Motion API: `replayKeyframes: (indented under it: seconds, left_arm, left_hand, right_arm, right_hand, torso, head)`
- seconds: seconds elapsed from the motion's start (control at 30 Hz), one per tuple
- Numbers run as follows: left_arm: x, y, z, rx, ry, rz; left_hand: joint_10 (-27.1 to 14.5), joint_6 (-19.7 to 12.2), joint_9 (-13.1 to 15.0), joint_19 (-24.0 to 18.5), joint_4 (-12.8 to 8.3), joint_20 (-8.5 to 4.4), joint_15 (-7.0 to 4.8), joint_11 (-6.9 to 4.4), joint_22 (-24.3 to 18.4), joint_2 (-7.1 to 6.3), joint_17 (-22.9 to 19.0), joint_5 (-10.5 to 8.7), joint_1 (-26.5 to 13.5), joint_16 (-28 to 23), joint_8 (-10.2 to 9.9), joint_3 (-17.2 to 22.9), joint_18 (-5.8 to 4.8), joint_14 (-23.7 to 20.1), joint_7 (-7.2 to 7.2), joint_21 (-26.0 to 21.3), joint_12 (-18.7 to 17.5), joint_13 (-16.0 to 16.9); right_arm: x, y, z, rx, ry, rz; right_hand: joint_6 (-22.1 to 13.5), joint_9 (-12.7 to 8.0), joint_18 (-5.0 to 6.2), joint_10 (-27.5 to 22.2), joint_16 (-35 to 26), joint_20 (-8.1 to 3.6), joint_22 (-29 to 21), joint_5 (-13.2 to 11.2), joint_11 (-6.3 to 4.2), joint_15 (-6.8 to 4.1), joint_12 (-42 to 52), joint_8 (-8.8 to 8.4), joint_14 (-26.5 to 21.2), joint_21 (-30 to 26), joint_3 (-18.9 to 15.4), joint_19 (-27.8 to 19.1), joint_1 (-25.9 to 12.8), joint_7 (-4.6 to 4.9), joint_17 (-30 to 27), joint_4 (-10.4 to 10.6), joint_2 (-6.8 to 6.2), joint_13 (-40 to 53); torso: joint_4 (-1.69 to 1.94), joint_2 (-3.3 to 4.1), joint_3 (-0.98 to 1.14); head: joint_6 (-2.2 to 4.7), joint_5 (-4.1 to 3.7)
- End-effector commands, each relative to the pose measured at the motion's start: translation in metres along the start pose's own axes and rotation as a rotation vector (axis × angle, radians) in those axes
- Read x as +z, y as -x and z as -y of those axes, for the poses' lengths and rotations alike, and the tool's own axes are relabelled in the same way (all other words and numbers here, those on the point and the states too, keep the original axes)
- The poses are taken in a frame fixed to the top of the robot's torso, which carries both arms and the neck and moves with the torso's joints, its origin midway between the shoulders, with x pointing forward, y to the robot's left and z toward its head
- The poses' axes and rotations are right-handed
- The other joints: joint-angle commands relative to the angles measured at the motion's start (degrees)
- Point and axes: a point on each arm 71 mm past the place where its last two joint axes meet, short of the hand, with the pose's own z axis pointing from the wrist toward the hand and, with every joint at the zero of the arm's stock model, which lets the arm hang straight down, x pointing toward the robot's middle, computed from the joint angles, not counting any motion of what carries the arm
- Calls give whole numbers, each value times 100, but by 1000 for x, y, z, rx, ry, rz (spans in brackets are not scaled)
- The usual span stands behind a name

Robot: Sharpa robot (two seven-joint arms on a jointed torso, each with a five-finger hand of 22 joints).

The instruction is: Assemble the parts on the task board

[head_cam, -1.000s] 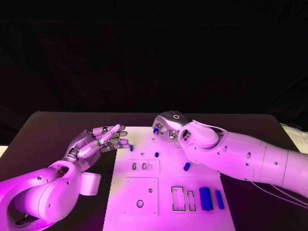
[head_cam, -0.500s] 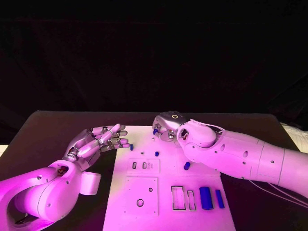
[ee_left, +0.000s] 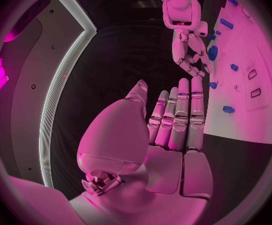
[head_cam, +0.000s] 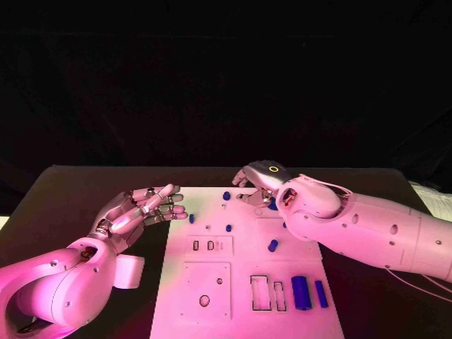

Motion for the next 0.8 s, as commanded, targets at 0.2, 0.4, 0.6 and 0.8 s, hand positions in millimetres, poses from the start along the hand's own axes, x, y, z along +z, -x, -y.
replayKeyframes:
  seconds: [0.2,0.4,0.6,0.8]
  left_arm:
    - [2,1,0,-15,-4,-12]
    - [4,1,-1,-17,-3,-13]
    - [5,1,-2,-18,-1,-14]
    - [5,1,-2,-18,0,-15]
  left_hand:
    - [-4,14,-5,22,-41,14,27,29,1,-3,8,-6,66,-26,-23,7,52,-18,27,31,-32,-8]
    - [-2,15,-5,21,-46,15,27,29,1,-2,10,-6,70,-28,-24,8,53,-19,25,30,-33,-7]
    - [-2,15,-5,21,-46,15,27,29,1,-2,10,-6,70,-28,-24,8,53,-19,25,30,-33,-7]
    - [0,18,-4,20,-54,15,27,27,0,1,13,-5,78,-32,-26,11,53,-18,22,30,-36,-7]
  right_arm:
    - [-35,19,43,180,-177,-60]
    - [-48,20,68,185,-267,-120]
    - [-50,15,78,172,-311,-158]
    - [-45,9,78,171,-317,-181]
  right_hand:
    - [-38,-22,-210,1531,685,-168,915,320,-285,-193,696,-28,242,485,-176,630,-73,-94,944,217,-246,397]
    - [-210,-12,-297,1651,1349,-314,1372,473,-343,-235,2305,5,304,724,-1215,913,62,-186,1924,669,-245,2255]
    - [-277,4,-336,1293,1678,-207,1543,478,-289,-198,4471,38,336,802,-1790,992,535,-107,2483,1363,-127,4858]
    - [-256,10,-347,1378,1748,-197,1599,481,-282,-186,4900,57,356,827,-1829,1026,599,-101,2621,1476,-115,5355]
  torso:
    - [-118,-54,6]
    - [-162,-65,28]
    - [-146,-56,27]
    - [-145,-58,20]
  head:
    - [37,-36]
    - [48,-25]
    - [45,-37]
    - [21,-31]
